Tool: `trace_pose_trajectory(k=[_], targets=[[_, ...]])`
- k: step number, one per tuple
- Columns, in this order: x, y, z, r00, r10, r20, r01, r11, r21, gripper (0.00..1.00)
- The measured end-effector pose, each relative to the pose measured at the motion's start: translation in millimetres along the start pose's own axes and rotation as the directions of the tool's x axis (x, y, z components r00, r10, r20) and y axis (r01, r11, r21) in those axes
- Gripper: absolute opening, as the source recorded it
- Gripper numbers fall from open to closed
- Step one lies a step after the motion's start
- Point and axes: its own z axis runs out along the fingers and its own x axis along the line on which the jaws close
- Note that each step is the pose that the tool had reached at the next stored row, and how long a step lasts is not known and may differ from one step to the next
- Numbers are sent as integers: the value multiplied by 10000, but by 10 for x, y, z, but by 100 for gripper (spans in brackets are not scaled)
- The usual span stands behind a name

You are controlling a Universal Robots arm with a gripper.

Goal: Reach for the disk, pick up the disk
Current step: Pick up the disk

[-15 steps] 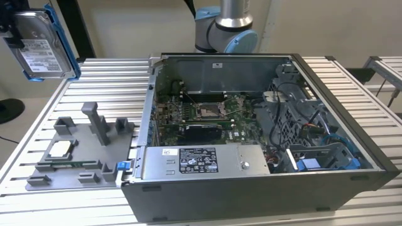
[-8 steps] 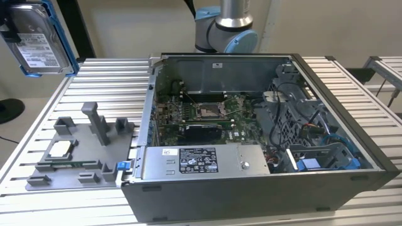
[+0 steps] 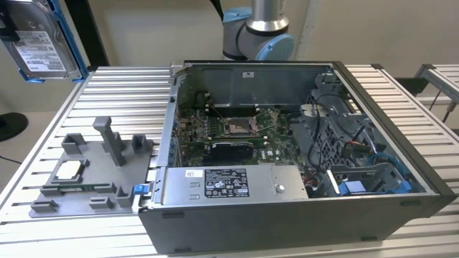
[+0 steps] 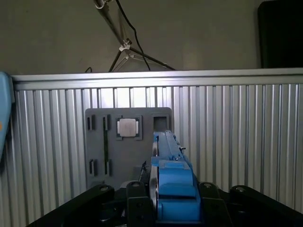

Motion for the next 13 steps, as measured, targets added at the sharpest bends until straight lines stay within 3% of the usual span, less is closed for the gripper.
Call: trace_pose_trajectory(k=[3, 10, 13], targets=[[0, 0, -22, 10000, 0, 5, 0, 10000, 0, 0], [0, -6, -25, 9998, -2, 209, 2, 10000, -8, 0], [-2, -53, -27, 9995, -2, 302, 2, 10000, -13, 0]])
